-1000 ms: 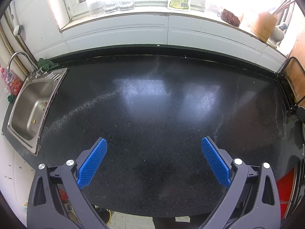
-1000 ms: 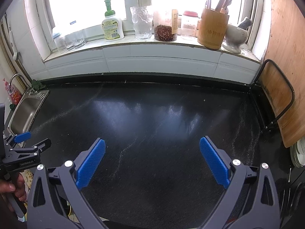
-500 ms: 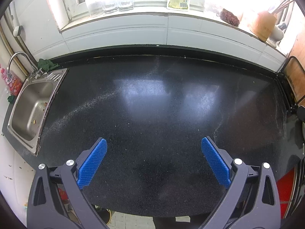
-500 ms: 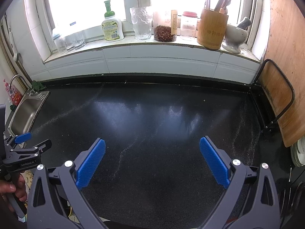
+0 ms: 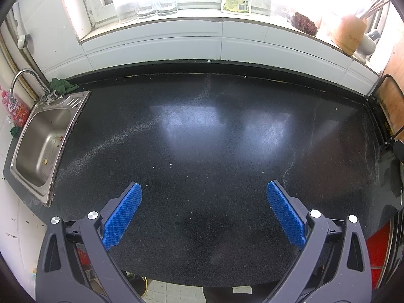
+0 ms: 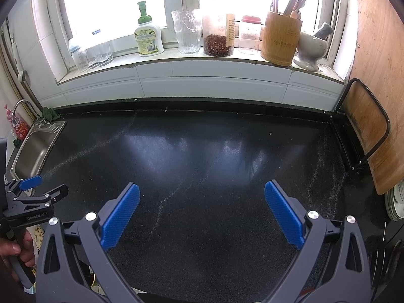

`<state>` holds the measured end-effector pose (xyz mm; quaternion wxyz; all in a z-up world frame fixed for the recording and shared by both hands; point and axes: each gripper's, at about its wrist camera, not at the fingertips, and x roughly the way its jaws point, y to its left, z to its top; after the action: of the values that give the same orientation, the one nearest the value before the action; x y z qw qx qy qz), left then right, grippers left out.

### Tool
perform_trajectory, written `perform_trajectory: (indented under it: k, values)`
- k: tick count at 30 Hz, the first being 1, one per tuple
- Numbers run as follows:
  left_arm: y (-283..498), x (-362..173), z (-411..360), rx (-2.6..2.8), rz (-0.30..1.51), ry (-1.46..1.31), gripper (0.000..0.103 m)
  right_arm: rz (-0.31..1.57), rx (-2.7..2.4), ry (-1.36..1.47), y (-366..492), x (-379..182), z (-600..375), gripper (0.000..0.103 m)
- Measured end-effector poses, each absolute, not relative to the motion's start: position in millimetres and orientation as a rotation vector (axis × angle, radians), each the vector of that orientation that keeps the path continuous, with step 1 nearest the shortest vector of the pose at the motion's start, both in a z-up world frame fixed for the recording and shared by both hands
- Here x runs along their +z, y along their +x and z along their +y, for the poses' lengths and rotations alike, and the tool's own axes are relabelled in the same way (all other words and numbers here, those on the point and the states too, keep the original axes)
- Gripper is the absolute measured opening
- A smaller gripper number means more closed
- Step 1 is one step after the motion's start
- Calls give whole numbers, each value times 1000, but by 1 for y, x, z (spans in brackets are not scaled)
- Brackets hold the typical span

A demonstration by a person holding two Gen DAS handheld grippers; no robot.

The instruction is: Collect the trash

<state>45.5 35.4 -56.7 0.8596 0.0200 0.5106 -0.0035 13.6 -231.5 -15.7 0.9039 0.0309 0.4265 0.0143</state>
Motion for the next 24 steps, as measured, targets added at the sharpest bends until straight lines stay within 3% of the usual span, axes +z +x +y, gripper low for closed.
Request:
perform_trajectory:
  k: [24]
  values:
    - [54, -62, 30, -4, 1076, 54, 96, 899, 13, 85, 15, -25, -243, 96]
